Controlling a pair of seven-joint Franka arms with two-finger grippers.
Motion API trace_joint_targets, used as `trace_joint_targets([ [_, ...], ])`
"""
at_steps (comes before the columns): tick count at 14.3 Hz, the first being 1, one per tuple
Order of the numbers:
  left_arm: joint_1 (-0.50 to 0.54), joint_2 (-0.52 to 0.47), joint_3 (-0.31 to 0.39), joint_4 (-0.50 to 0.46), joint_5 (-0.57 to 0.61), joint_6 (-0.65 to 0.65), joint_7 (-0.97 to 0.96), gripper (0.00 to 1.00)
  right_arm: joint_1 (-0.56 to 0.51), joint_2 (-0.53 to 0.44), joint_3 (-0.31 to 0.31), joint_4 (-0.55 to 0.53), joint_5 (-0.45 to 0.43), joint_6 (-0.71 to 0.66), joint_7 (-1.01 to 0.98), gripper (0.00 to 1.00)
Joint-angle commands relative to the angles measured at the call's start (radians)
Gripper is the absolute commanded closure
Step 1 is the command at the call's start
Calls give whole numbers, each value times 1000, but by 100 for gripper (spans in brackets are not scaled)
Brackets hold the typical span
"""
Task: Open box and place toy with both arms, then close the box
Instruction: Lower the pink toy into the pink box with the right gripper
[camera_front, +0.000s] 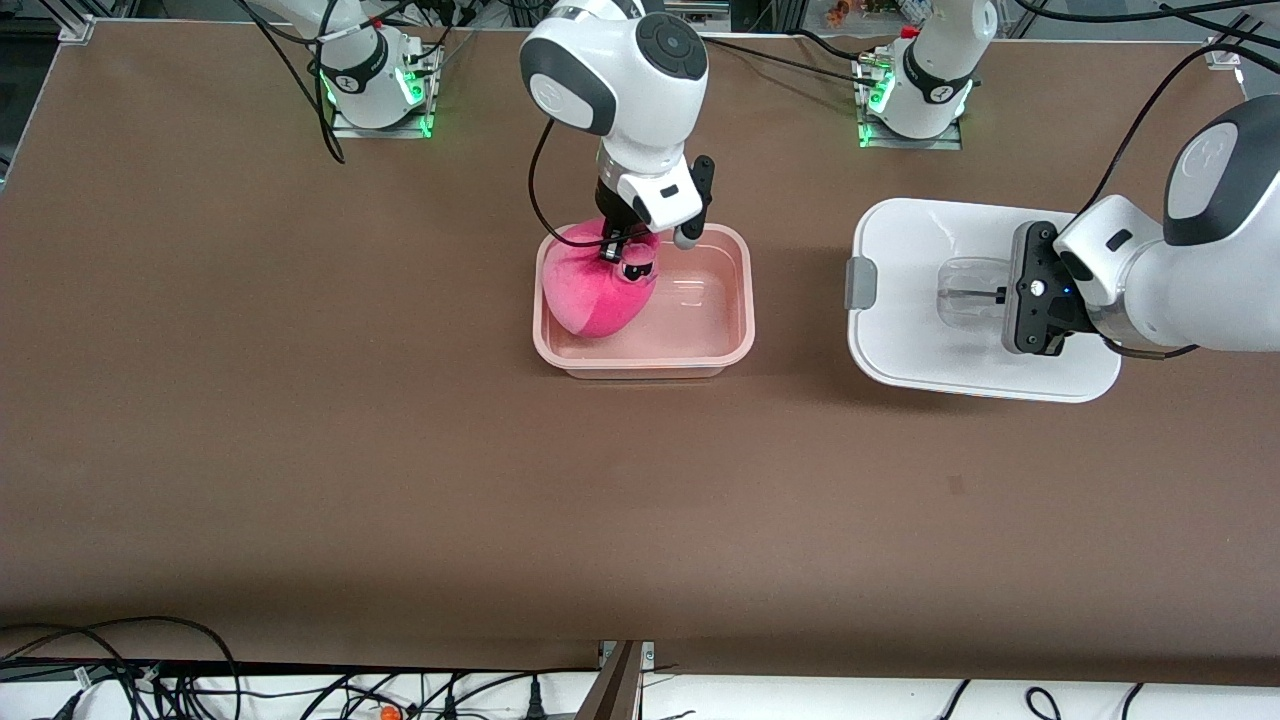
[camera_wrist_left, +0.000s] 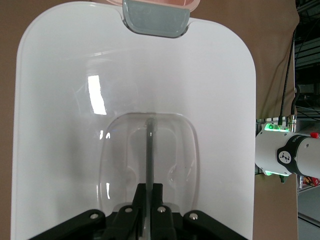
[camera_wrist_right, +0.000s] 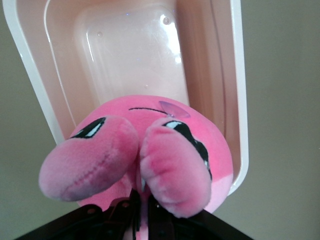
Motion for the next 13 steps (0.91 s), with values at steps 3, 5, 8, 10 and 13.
trace_joint_targets([
  [3,3,2,-2,8,-21,-8,23,100,30,53,-10,47,-47,-14,-19,100],
  [5,3,4,-2,8,-21,-8,25,100,46,88,-26,49,-55,-11,-14,100],
  [8,5,4,-2,7,-21,-8,25,100,108,141,-91,52,-55,43,21,100],
  [10,3,5,-2,7,-21,-8,25,100,176,173,-155,52,-68,114,43,100],
  [13,3,10,-2,7,-21,-8,26,100,272,223,-256,53,-102,289,139,0],
])
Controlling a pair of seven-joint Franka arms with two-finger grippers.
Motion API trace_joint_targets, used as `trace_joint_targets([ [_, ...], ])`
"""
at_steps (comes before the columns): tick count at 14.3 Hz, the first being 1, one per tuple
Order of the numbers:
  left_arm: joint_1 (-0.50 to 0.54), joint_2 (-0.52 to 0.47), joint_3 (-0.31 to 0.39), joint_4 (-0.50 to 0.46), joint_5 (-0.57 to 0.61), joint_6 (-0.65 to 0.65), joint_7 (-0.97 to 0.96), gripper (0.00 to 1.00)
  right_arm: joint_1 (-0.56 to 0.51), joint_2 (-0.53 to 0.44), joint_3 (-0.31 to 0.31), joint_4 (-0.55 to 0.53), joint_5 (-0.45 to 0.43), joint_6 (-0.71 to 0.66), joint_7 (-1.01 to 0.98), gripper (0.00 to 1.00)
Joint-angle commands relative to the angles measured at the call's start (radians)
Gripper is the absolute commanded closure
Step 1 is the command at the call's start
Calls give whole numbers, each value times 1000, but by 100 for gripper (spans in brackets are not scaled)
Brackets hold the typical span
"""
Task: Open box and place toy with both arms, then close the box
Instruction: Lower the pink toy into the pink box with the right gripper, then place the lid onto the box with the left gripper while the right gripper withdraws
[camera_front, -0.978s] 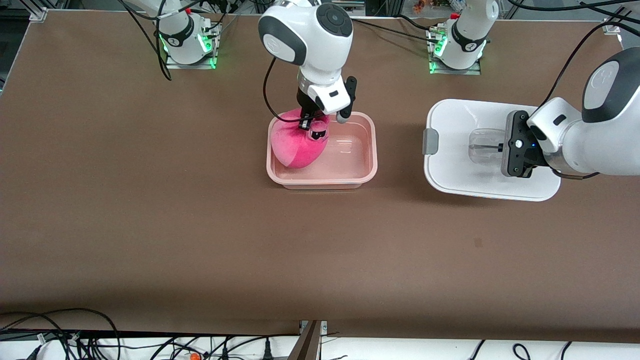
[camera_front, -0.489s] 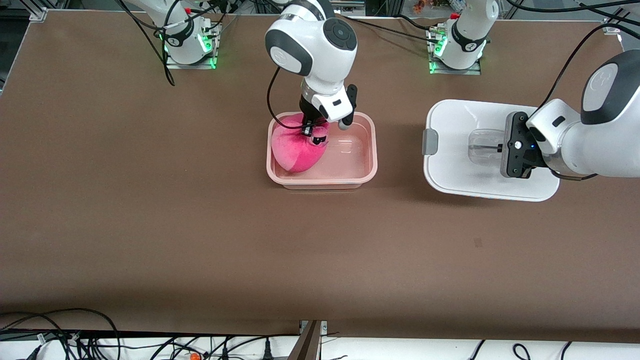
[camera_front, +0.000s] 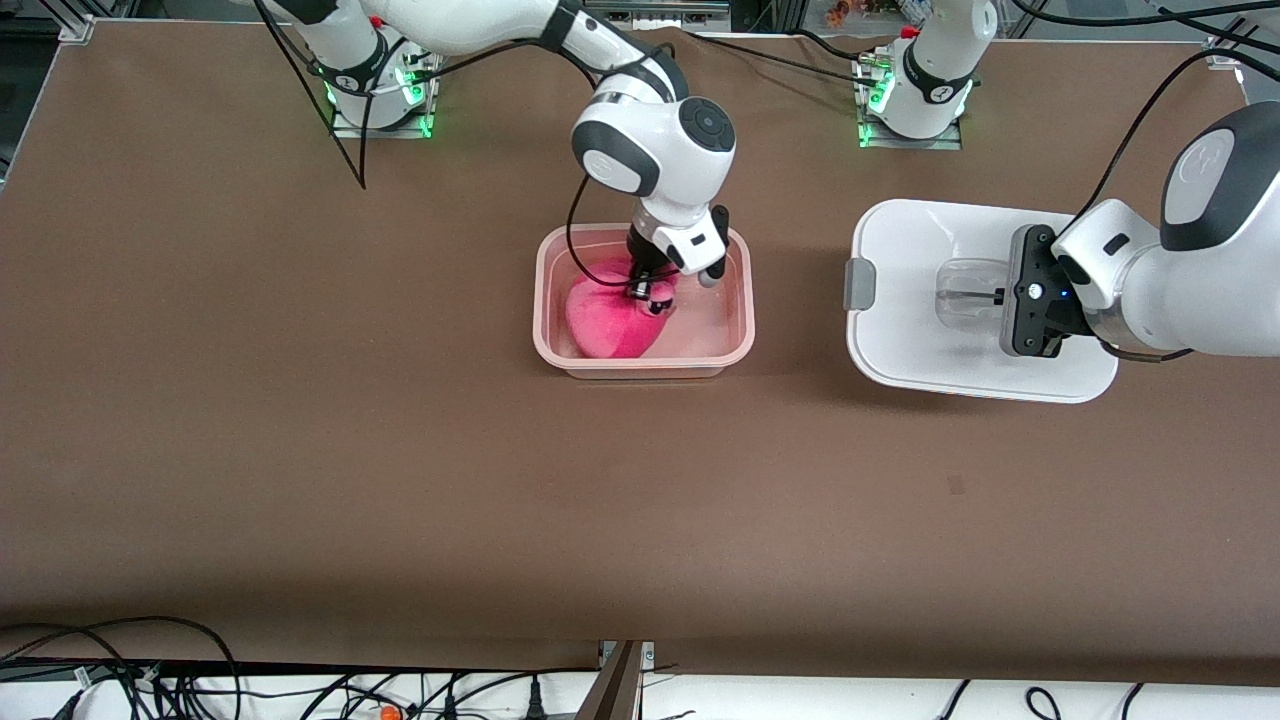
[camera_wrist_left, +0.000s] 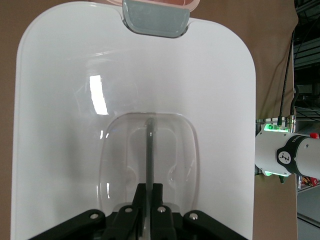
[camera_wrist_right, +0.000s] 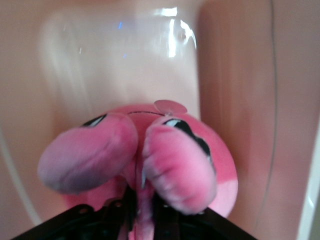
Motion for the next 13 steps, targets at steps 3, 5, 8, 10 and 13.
trace_joint_targets([
  [3,3,2,-2,8,-20,-8,24,100,76,69,-55,73,-19,141,204,0],
  [5,5,2,-2,8,-20,-8,24,100,66,57,-54,96,-11,128,209,0],
  [8,3,2,-3,8,-22,-8,23,100,6,-4,-57,101,105,102,211,0],
  [10,-7,-4,-8,13,-23,-8,18,100,-77,-70,-54,101,200,89,206,0],
  [13,-20,-7,-23,42,-28,-8,10,100,-164,-189,-60,101,278,-86,205,0],
])
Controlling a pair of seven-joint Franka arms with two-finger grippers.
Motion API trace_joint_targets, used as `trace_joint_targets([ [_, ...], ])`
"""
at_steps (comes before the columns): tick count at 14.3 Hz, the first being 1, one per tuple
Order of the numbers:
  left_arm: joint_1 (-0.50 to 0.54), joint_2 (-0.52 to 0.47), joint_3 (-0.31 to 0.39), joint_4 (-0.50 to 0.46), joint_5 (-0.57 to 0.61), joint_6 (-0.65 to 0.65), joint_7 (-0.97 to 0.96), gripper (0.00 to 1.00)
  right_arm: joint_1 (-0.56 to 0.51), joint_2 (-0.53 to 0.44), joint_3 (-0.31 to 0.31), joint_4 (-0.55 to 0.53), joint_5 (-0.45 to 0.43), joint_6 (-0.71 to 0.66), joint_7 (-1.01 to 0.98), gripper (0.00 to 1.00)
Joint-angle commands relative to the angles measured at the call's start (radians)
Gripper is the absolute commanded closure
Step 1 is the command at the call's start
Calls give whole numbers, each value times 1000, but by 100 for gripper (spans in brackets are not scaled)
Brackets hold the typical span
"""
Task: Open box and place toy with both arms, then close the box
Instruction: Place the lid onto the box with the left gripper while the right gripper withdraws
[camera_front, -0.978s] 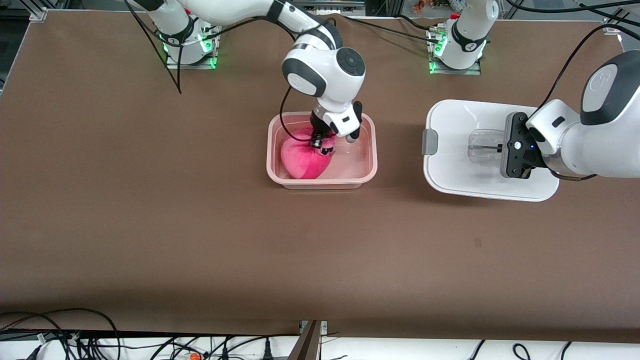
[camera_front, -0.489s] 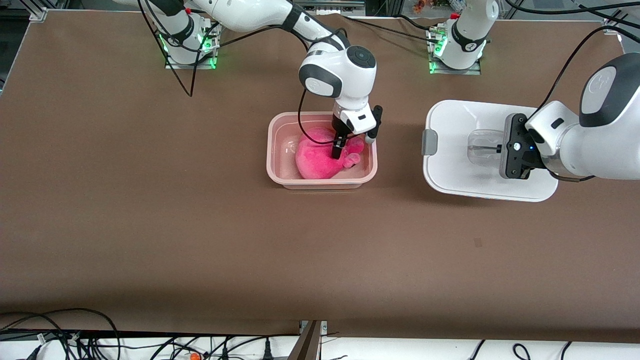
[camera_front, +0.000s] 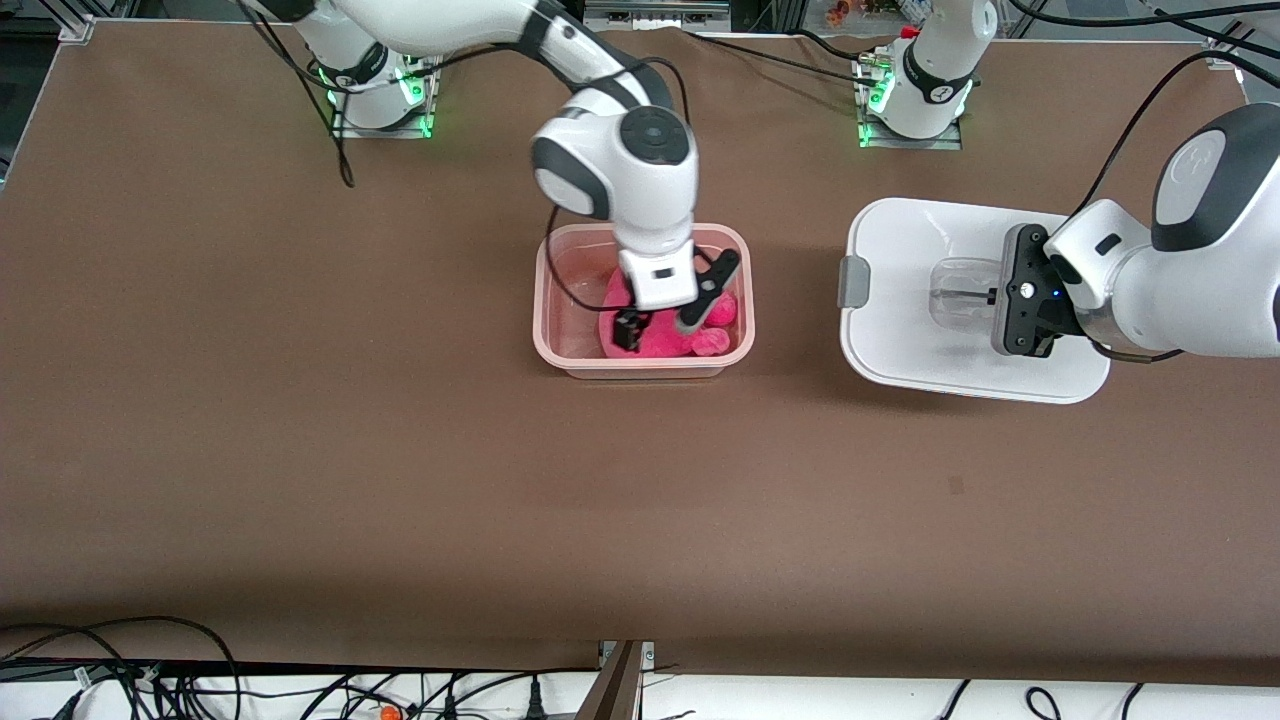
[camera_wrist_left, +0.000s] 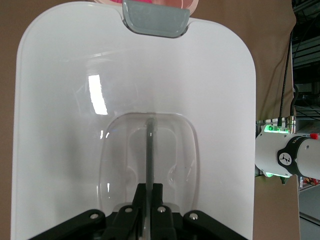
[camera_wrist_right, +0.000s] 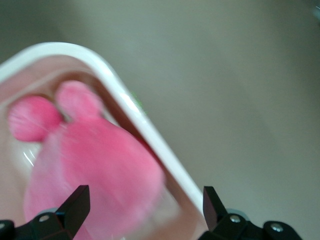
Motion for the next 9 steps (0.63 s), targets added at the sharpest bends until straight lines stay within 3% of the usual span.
trace_joint_targets([
  [1,-32,-11,-14,36,-28,-8,4,100,-72,-132,-1,-31,52,-129,9,0],
  [4,-155,3,-18,36,-30,18,-76,100,-146,-242,-23,-42,73,-270,24,0],
  [6,-281,17,-15,35,-26,124,-144,100,-148,-328,-118,-65,157,-325,26,0],
  [9,-441,82,-12,35,-22,286,-325,100,-148,-498,-280,-189,276,-341,26,0],
])
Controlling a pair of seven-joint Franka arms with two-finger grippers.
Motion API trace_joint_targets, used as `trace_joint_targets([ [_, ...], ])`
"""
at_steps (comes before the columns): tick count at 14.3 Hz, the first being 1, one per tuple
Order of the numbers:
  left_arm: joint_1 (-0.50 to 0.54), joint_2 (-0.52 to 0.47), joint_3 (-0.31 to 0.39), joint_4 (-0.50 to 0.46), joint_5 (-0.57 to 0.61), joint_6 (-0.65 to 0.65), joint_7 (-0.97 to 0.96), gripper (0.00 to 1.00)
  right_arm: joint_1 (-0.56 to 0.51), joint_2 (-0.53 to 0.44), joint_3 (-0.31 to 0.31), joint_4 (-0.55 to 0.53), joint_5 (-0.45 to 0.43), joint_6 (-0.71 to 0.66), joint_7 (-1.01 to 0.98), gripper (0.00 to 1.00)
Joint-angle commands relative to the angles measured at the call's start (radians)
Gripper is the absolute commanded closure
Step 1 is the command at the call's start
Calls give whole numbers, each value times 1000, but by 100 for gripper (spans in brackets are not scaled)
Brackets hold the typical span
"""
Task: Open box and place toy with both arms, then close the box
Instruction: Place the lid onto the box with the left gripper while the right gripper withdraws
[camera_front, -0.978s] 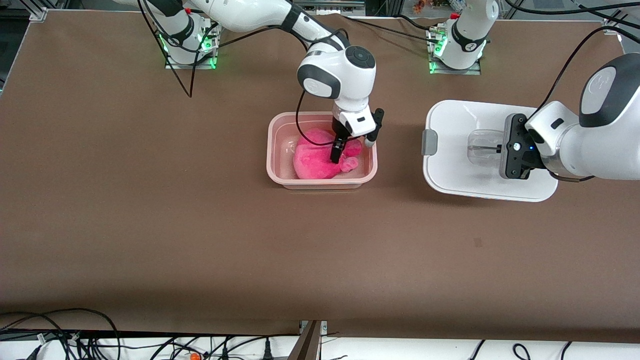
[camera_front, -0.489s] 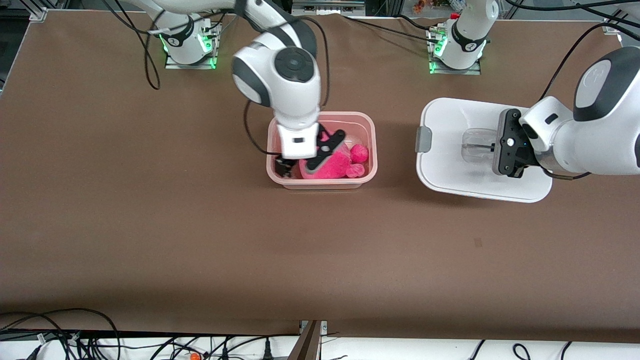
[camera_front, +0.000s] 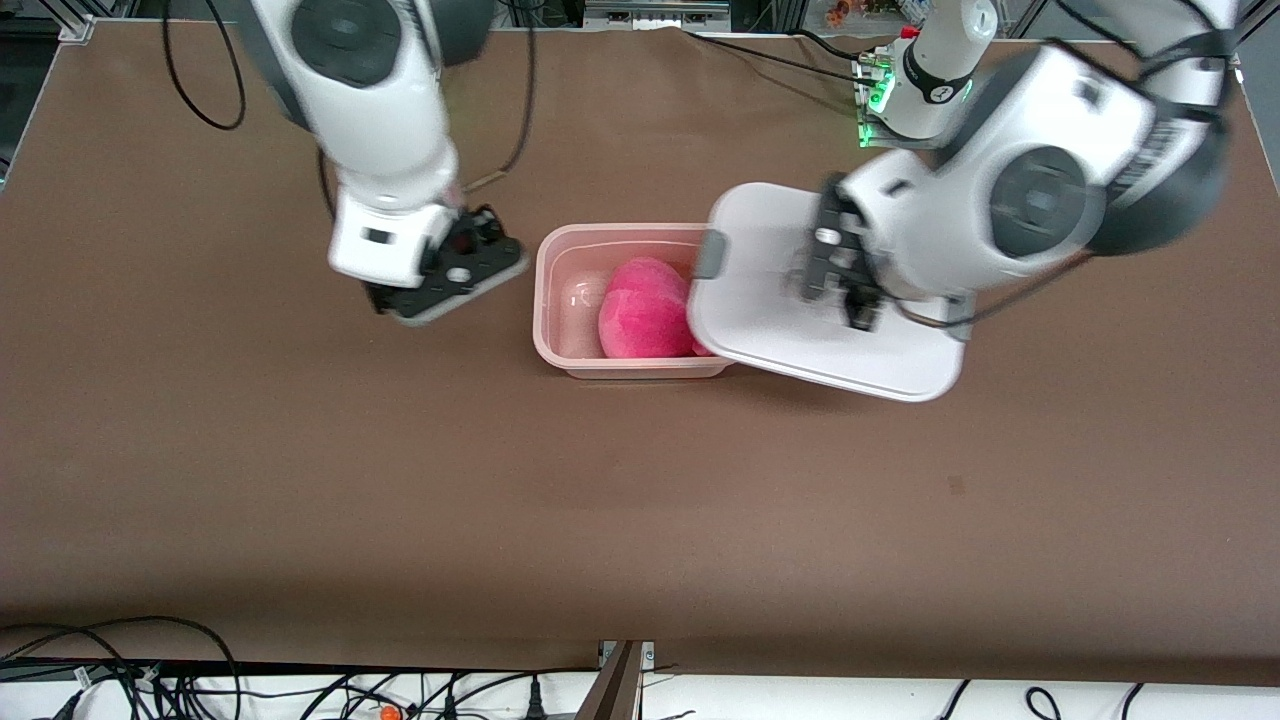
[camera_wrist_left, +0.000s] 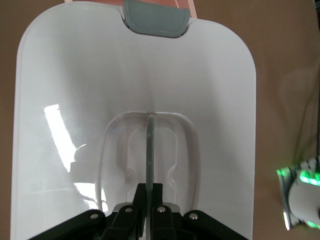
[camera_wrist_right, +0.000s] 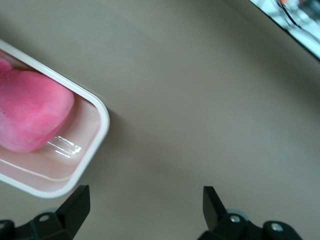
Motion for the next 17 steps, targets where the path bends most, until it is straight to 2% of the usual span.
trace_joint_targets([
  [1,-134,82,15,16,7,155,-99,100,-1,-196,-123,-181,72,-10,21,0],
  [4,-256,148,49,13,10,280,-230,100,-1,-292,-223,-241,84,-64,21,0],
  [6,-279,186,58,12,9,300,-263,100,-1,-315,-287,-262,90,-76,15,0],
  [7,-287,193,60,9,10,300,-280,100,-32,-323,-292,-278,104,-76,9,0],
  [9,-291,210,58,4,10,300,-321,100,-134,-317,-243,-293,115,-56,2,0],
  [12,-296,222,63,1,12,300,-323,100,-230,-312,-157,-325,145,19,1,0],
  [17,-311,230,63,-5,30,300,-325,100,-232,-298,-155,-324,162,34,9,0],
])
